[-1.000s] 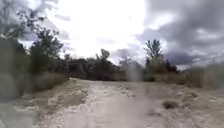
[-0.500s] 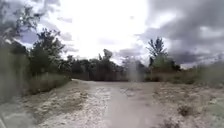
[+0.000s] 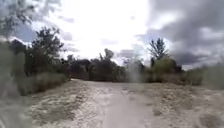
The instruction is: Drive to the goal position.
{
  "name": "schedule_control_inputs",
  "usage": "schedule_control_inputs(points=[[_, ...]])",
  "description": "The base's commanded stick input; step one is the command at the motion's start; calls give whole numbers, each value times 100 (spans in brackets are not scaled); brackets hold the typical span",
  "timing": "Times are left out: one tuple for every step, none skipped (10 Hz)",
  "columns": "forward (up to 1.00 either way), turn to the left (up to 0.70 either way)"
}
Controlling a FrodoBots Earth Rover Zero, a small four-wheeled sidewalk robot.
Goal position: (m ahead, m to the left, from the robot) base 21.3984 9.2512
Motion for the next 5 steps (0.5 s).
schedule_control_inputs(points=[[69,10],[69,14],[69,14],[69,14],[69,14]])
